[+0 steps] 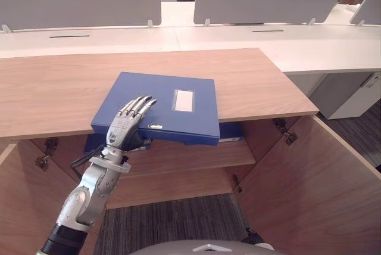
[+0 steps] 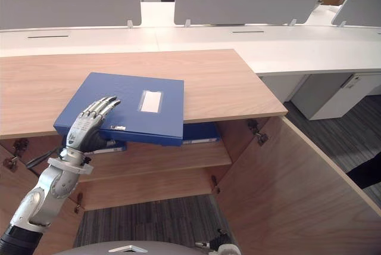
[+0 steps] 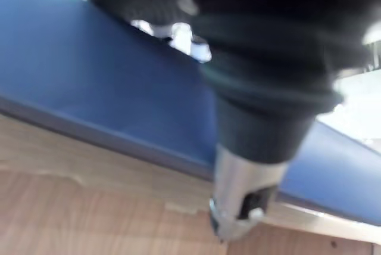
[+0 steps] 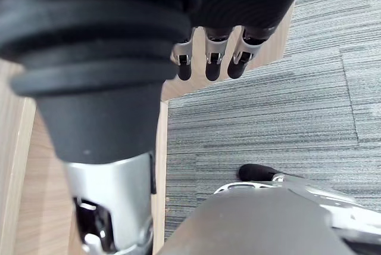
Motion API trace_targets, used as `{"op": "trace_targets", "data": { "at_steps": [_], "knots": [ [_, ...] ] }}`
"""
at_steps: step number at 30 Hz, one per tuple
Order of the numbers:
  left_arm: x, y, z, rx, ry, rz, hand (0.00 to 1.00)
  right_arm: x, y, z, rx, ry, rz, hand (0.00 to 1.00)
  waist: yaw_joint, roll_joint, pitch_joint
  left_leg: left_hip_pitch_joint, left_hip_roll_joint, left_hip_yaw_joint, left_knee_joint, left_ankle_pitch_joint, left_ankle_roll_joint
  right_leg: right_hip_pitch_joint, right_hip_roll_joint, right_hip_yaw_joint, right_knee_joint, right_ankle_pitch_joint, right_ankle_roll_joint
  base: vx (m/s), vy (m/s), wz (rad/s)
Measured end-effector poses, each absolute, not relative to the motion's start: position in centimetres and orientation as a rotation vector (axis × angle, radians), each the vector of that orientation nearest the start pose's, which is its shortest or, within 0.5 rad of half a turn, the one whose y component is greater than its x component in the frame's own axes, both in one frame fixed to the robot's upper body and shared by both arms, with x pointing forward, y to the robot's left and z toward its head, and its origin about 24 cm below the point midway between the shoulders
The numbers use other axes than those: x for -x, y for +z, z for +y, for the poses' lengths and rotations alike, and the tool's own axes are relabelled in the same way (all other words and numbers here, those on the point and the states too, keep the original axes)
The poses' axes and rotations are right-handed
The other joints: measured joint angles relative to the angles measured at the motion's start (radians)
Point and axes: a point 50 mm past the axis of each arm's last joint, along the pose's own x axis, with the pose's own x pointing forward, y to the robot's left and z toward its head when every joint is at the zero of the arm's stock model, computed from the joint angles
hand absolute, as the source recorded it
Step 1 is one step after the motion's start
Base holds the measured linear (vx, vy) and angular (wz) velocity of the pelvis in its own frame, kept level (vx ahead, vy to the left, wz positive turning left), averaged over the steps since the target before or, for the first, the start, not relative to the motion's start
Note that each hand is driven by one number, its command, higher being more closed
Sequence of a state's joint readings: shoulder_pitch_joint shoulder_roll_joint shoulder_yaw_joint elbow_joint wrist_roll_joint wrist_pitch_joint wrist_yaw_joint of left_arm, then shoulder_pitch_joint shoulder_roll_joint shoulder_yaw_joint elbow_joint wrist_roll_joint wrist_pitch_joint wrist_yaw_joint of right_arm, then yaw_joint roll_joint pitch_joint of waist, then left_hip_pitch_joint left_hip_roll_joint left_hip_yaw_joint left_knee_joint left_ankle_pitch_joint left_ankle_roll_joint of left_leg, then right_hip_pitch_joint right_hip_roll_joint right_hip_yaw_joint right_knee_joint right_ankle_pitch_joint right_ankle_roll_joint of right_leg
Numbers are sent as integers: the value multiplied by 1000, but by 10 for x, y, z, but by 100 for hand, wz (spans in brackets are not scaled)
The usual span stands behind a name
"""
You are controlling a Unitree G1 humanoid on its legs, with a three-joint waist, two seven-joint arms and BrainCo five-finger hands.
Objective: Walk over to the cabinet, pick up the folder, carry it to the office cabinet, place the folder inside the office cabinet, then close the office cabinet door
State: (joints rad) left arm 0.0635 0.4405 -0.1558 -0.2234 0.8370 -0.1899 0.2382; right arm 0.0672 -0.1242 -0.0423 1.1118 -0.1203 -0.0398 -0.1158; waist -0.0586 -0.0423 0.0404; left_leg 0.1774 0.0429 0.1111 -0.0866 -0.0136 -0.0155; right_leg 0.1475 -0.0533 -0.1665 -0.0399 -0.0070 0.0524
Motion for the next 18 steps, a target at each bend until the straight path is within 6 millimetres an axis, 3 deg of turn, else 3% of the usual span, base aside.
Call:
{"op": "trace_targets", "data": {
  "at_steps": [13,18],
  "knots": [
    [-232,107,177,-1162,86,-532,100,-89,-162,-209,240,-164,1135,0,-1,-2,-2,0,0,1,0,0,0,1,0,0,-1,0,1,0,0,0],
    [-229,119,176,-1054,145,-570,100,-88,-162,-209,236,-167,1137,0,-1,-4,-3,-2,0,1,0,0,0,-1,0,-1,-7,1,2,0,0,0]
  ]
}}
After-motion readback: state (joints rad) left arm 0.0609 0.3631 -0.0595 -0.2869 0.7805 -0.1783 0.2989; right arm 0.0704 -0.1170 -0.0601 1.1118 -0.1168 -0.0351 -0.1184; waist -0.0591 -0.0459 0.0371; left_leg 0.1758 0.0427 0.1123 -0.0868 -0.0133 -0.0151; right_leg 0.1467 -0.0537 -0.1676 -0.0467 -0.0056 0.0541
